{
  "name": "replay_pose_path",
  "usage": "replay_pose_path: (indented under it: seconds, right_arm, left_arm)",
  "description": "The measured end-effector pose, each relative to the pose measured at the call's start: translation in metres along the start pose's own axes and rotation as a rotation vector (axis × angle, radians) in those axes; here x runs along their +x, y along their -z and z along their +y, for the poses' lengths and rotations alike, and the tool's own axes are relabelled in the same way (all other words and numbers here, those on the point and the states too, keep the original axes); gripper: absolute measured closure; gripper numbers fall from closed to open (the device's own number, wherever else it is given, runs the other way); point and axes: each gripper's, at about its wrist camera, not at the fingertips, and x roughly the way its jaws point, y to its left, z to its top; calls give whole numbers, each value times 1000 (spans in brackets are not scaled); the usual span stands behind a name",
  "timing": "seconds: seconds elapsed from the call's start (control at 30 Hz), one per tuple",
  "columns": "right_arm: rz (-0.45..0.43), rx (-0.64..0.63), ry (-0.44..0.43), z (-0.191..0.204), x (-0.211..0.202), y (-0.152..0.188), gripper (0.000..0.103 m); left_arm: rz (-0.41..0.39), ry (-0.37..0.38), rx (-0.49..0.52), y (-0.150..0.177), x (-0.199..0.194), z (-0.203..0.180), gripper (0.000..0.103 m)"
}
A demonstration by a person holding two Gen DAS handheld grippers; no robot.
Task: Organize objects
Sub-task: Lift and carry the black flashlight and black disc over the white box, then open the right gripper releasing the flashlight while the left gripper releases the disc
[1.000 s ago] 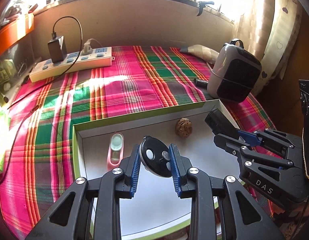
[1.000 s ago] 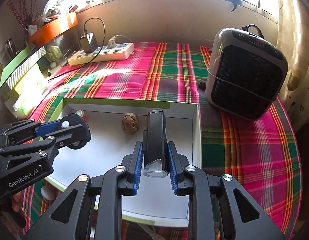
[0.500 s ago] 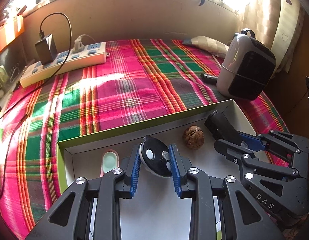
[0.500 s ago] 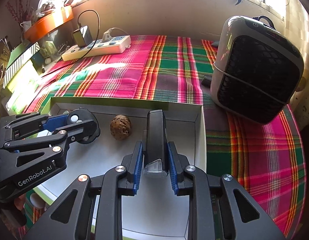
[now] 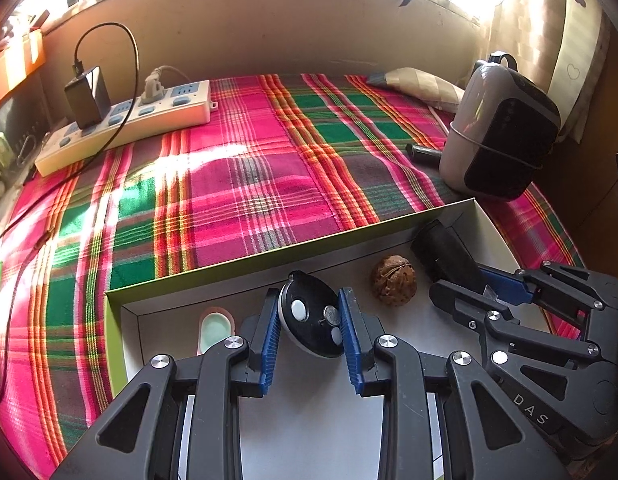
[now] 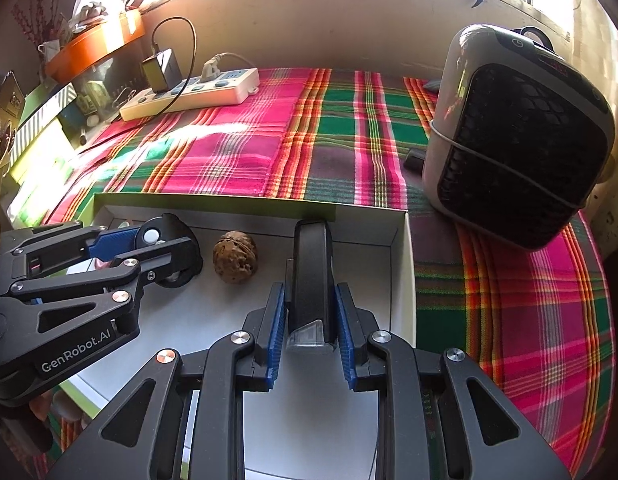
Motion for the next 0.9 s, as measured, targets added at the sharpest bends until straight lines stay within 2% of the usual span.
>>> replay_pose_path:
  seconds: [0.43, 0.57, 0.9]
  right_arm:
    - [-9, 6, 10, 0, 0, 0, 78]
    - [-8, 3, 12, 0, 0, 0, 78]
    - [-14, 6, 7, 2, -3, -1, 64]
  left_arm:
    - [3, -7, -7, -1, 1, 1, 75]
    - [8, -13, -3, -1, 3, 0, 72]
    - [-3, -5, -21, -1, -2, 4, 68]
